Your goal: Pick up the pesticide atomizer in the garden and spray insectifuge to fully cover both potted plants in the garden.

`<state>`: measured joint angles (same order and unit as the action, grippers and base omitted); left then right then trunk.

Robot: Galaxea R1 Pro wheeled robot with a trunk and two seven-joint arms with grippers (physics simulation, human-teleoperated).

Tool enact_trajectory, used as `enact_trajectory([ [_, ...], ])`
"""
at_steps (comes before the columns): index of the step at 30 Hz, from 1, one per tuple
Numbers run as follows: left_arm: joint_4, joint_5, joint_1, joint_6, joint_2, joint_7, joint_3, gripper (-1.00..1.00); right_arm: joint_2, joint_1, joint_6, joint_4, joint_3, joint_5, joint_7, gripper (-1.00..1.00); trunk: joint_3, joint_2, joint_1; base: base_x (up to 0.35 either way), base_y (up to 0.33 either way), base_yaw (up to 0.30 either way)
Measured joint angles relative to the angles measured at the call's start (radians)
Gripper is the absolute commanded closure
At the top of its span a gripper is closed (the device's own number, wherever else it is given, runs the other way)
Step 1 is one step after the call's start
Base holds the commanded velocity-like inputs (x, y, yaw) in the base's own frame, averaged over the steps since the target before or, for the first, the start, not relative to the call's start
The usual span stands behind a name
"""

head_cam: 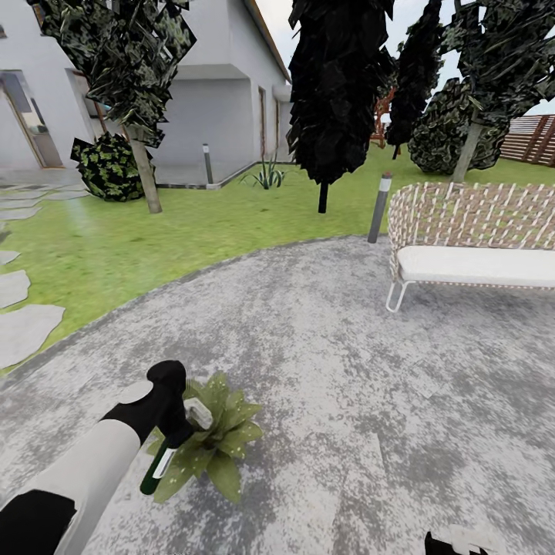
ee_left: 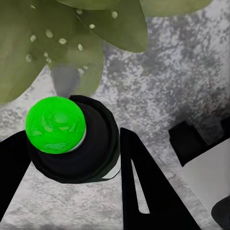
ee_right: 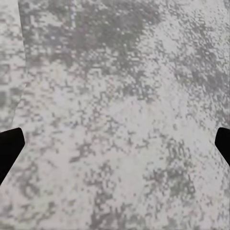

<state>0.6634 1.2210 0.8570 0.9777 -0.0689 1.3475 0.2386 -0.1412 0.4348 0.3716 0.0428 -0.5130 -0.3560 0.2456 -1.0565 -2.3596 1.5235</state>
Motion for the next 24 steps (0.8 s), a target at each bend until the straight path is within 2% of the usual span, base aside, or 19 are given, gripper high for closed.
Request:
enact_trajectory([
  [4, 0.004, -0.001, 0.000, 0.000, 0.018, -0.001, -0.001, 1.00, 0.000, 0.000, 0.000, 0.000, 0.000, 0.000, 0.000, -1.00, 0.000, 0.000, 0.000, 0.000, -0.137, 0.273],
  [7, 0.005, 0.001, 0.001, 0.000, 0.026, -0.003, -0.002, 1.00, 0.000, 0.000, 0.000, 0.000, 0.000, 0.000, 0.000, -1.00, 0.000, 0.000, 0.000, -0.008, -0.264, 0.081],
  [13, 0.005, 0.002, 0.000, -0.001, 0.020, -0.003, -0.002, 1.00, -0.001, 0.000, 0.000, 0.000, 0.000, 0.000, -0.001, -1.00, 0.000, 0.000, 0.000, -0.182, -0.144, 0.007],
  [19, 0.004, 0.004, 0.001, 0.000, 0.013, -0.004, -0.002, 1.00, -0.001, 0.000, 0.000, 0.000, 0.000, 0.000, -0.001, -1.00, 0.000, 0.000, 0.000, -0.018, -0.009, 0.000],
  [21, -0.004, 0.008, 0.000, 0.000, 0.014, -0.008, 0.000, 1.00, -0.009, 0.000, 0.000, 0.000, 0.000, 0.000, -0.001, -1.00, 0.000, 0.000, 0.000, 0.000, 0.000, 0.000],
  [24, -0.006, 0.008, -0.018, 0.000, 0.011, -0.010, -0.003, 1.00, -0.011, 0.000, 0.001, 0.001, 0.000, 0.000, -0.002, -1.00, 0.000, 0.000, 0.000, 0.000, 0.000, 0.000],
])
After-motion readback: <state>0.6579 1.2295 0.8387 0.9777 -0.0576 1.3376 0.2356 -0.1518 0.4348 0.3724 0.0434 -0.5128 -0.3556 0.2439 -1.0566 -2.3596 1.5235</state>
